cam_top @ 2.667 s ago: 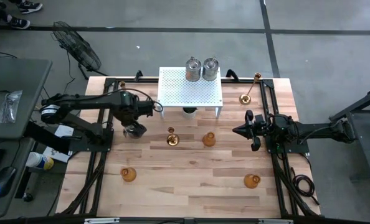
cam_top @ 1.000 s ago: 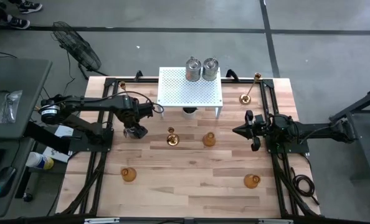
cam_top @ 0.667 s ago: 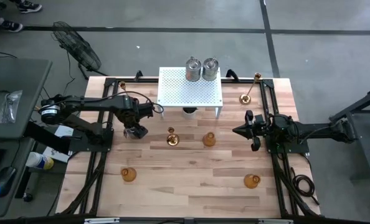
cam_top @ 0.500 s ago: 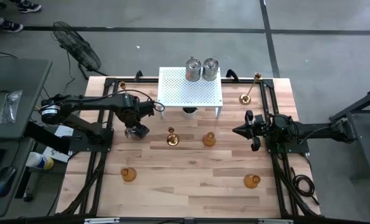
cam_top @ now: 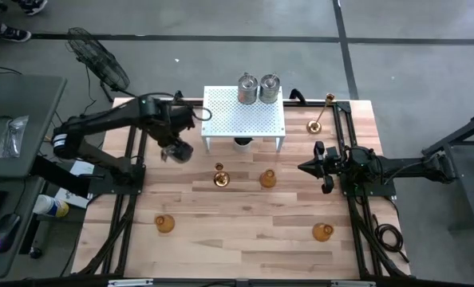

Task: Pick & Place candle stick holders
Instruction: Put the orange scented candle on the shelf

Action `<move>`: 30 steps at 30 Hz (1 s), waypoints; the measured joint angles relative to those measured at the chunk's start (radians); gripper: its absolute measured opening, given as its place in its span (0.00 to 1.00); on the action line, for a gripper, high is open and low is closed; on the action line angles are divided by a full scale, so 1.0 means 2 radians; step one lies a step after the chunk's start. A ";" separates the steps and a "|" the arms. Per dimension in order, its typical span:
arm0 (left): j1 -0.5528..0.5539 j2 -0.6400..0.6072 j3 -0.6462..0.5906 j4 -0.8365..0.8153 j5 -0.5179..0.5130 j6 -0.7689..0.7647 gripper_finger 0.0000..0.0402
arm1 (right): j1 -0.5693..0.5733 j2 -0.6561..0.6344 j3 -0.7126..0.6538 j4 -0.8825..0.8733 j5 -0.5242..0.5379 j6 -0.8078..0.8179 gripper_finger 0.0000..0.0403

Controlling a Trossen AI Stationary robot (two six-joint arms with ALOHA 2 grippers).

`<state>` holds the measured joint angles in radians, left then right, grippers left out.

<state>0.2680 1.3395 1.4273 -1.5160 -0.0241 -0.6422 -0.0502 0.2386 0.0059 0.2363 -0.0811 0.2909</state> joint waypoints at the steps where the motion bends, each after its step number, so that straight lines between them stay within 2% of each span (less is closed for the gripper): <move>1: 0.000 0.005 0.015 -0.002 -0.003 -0.003 0.87 | 0.000 0.000 0.000 0.000 0.000 0.000 0.01; 8: 0.001 0.070 0.125 -0.028 -0.035 0.012 0.87 | 0.000 0.000 0.000 0.000 0.000 0.000 0.01; 14: 0.024 0.128 0.221 -0.028 -0.042 0.043 0.87 | 0.000 0.000 0.000 0.000 0.000 0.000 0.01; 23: 0.069 0.195 0.320 -0.029 -0.080 0.062 0.87 | 0.000 0.000 0.000 0.000 0.000 0.000 0.01; 30: 0.114 0.246 0.376 -0.026 -0.084 0.098 0.87 | 0.000 0.000 0.000 0.000 0.000 0.000 0.01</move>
<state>0.4952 1.8316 2.1788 -1.5686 -0.1921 -0.4459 -0.0504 0.2386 0.0058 0.2360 -0.0811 0.2910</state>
